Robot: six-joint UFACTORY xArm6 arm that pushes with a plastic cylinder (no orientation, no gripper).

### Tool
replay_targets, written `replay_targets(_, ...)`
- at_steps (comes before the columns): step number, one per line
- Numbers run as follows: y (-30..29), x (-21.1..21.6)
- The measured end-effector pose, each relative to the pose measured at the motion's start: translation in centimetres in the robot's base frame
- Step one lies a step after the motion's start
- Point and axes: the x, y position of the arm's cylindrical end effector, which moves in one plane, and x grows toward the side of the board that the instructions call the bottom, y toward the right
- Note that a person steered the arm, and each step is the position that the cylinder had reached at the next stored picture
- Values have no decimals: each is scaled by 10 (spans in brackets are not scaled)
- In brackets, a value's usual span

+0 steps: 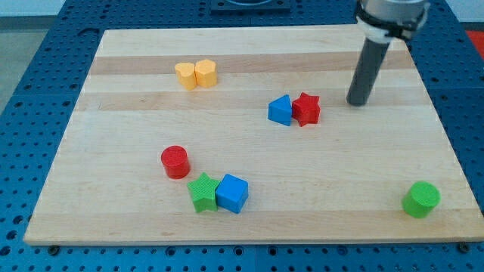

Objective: Place the red star to the top right of blue cube

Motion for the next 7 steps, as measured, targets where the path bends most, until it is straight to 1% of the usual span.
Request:
replay_targets(1, -46, -8)
replay_targets(2, -77, 42)
replay_targets(3, -89, 88)
replay_targets(4, -89, 87)
replay_targets(5, -63, 72)
replay_targets(6, -76, 90)
replay_targets(7, -131, 114)
